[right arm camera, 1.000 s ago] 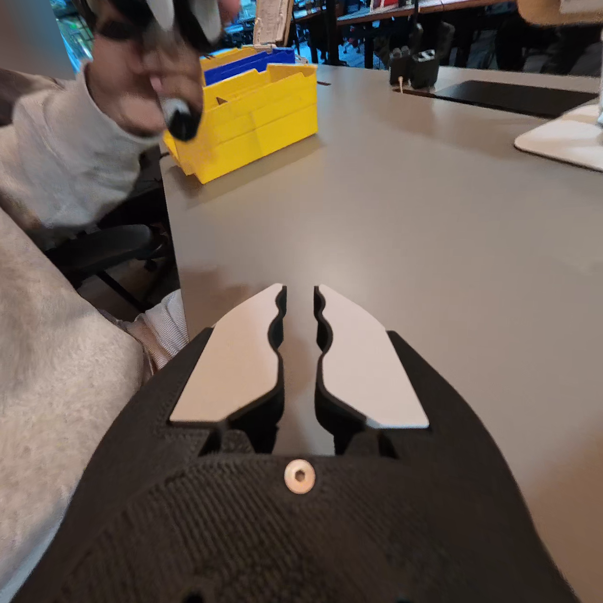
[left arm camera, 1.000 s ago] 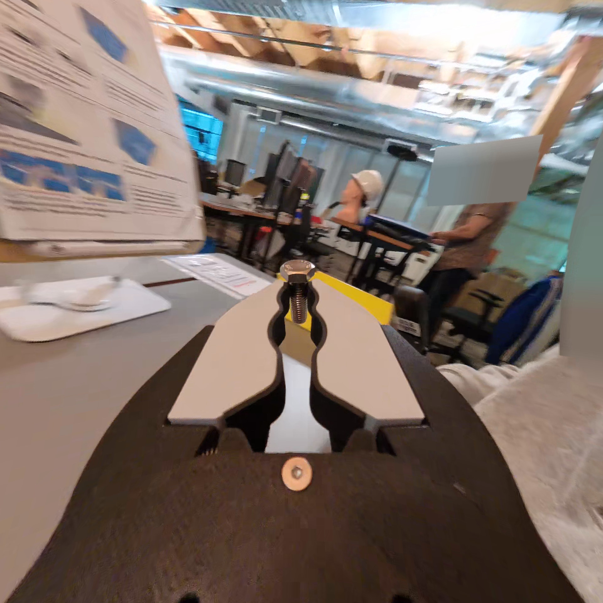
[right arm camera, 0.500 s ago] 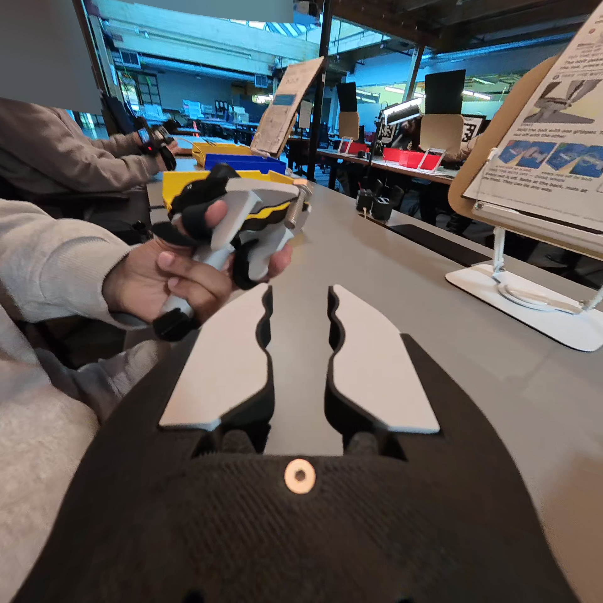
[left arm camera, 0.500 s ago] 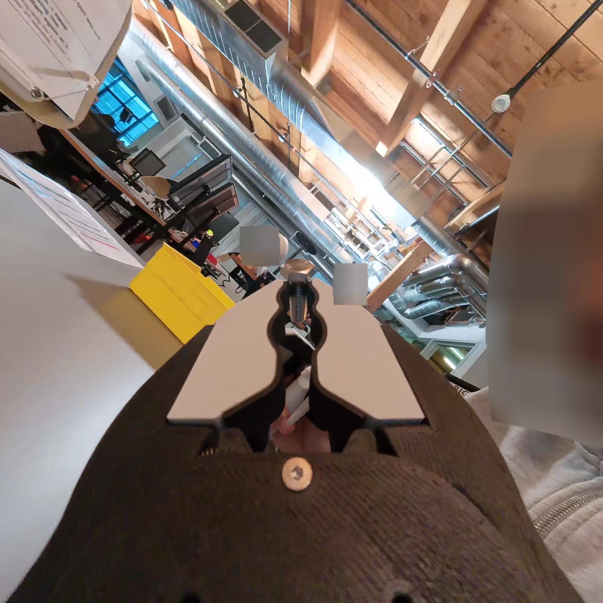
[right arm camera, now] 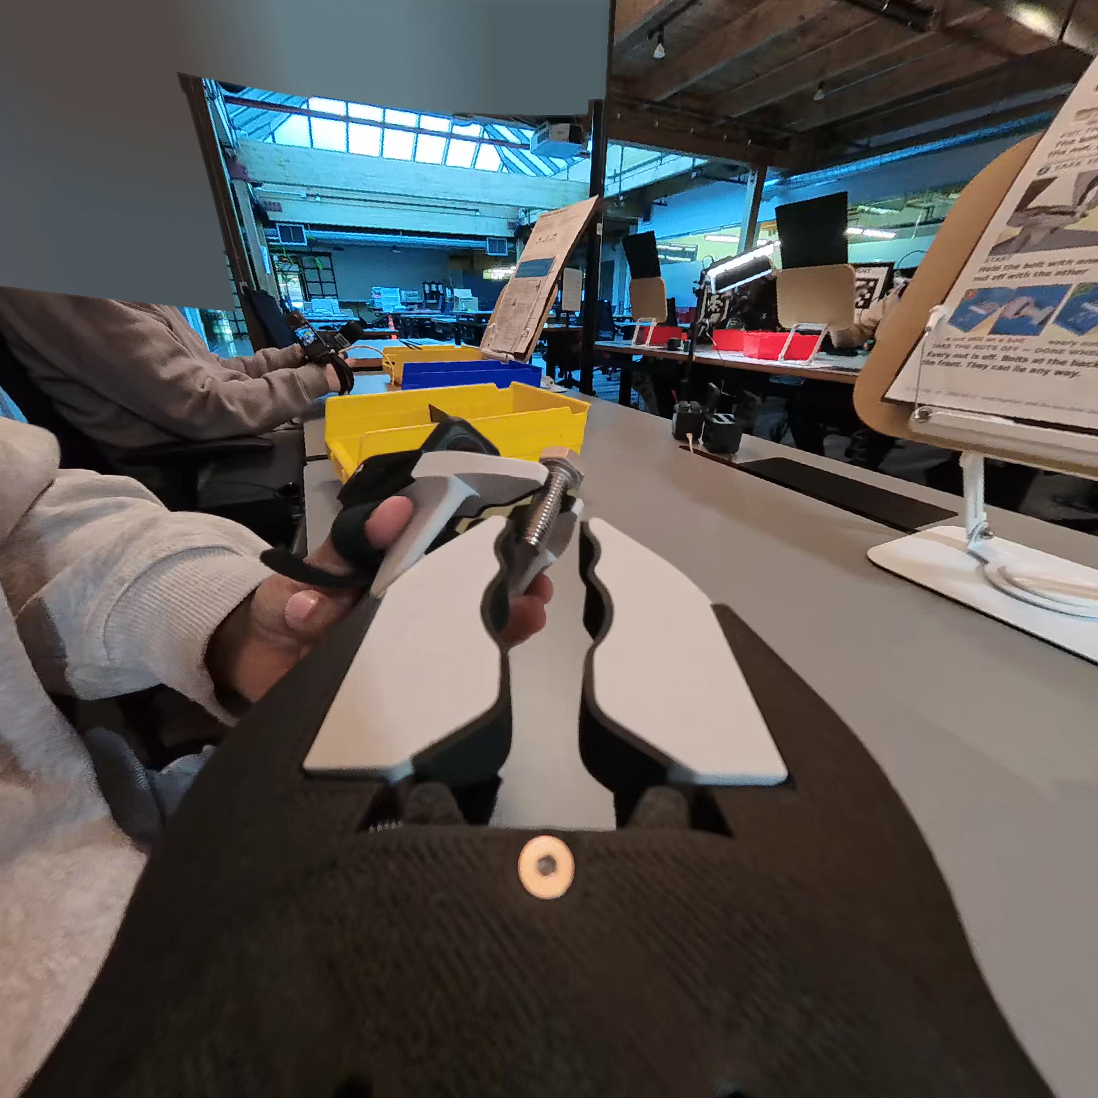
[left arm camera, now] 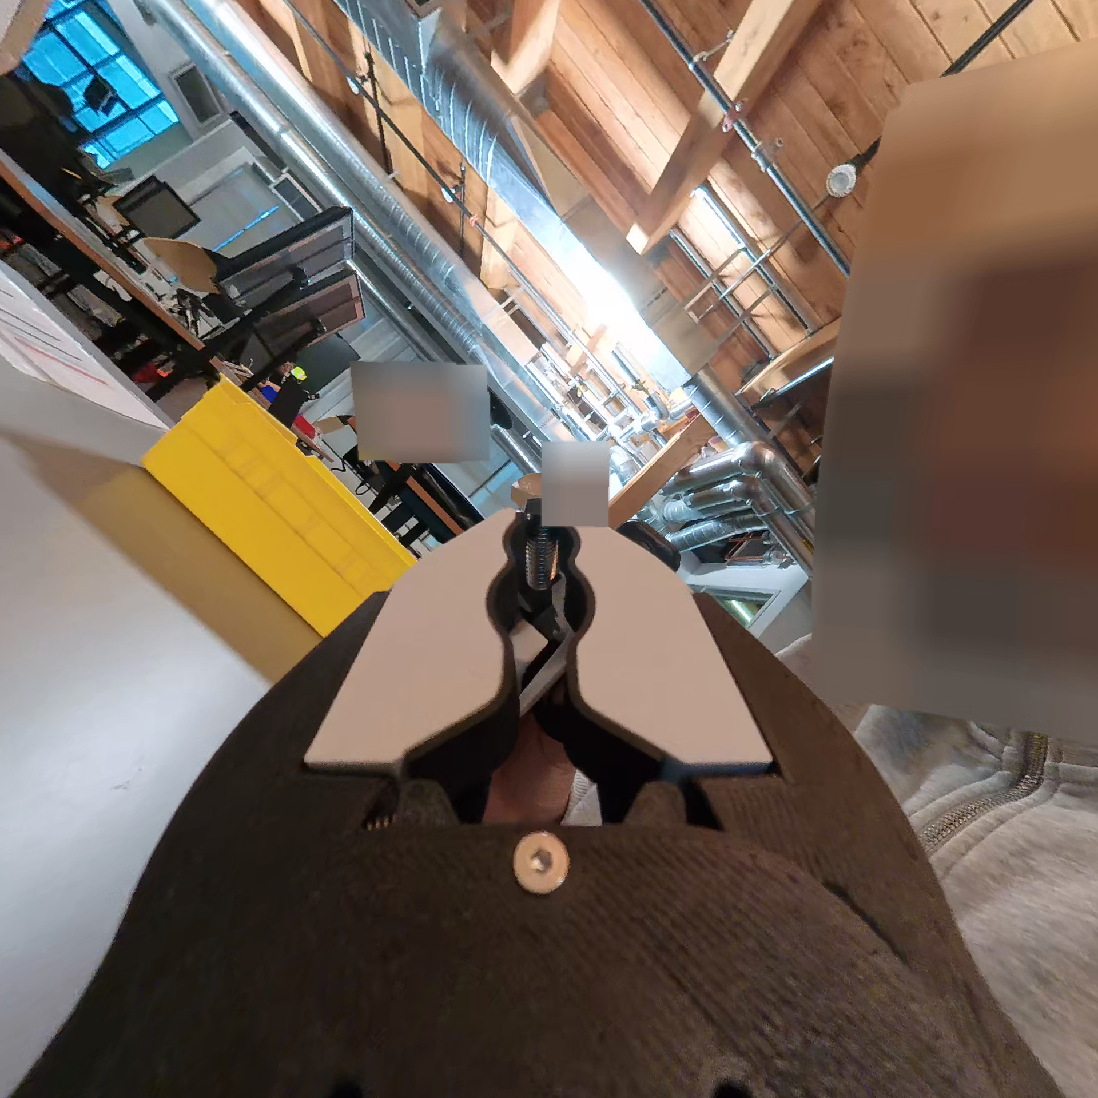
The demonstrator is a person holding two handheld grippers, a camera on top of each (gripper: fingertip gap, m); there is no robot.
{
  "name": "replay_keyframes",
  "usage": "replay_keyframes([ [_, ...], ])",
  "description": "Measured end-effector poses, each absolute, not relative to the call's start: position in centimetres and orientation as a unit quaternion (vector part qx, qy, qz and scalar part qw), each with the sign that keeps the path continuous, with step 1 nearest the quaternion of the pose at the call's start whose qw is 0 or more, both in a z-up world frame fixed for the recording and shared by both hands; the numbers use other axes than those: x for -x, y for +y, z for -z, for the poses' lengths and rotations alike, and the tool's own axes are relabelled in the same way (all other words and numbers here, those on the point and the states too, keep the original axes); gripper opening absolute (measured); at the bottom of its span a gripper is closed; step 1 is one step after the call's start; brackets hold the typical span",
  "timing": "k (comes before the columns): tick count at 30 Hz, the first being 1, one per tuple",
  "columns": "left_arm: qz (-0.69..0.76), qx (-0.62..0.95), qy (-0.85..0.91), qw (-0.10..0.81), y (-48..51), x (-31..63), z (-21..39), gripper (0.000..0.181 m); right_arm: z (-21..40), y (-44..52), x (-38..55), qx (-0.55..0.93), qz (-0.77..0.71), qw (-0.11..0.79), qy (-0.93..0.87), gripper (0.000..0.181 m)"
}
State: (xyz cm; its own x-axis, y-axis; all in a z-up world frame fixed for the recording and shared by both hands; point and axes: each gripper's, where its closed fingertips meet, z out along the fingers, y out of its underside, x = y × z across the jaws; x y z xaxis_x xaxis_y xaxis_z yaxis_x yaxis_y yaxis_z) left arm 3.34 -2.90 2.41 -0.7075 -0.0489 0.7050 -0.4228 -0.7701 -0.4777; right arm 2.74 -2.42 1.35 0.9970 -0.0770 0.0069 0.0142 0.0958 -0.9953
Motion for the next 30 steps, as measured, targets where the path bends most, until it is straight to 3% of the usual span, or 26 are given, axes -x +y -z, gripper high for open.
replay_keyframes([
  [7, -0.864, -0.377, -0.305, 0.139, -3.3, -3.4, -1.8, 0.011, -0.8, -2.9, -2.5, 0.688, 0.077, 0.722, 0.004, 0.012],
  [13, -0.851, -0.378, -0.333, 0.148, -4.3, -3.3, -1.4, 0.011, -1.0, -4.1, -2.9, 0.694, -0.002, 0.719, 0.037, 0.010],
  [16, -0.828, -0.392, -0.382, 0.124, -5.0, -3.6, -0.7, 0.033, -1.2, -5.3, -4.0, 0.691, -0.023, 0.721, 0.056, 0.010],
  [20, -0.792, -0.392, -0.466, 0.046, -5.3, -4.0, 0.2, 0.046, -0.9, -6.5, -4.9, 0.695, -0.063, 0.713, 0.067, 0.010],
  [26, -0.665, -0.381, -0.634, -0.106, -4.9, -4.9, 3.4, 0.045, 2.4, -5.6, -4.5, 0.737, -0.156, 0.653, 0.076, 0.010],
  [30, -0.593, -0.353, -0.708, -0.150, -5.2, -4.7, 6.1, 0.041, 3.1, -5.4, -4.3, 0.743, -0.197, 0.633, 0.090, 0.010],
])
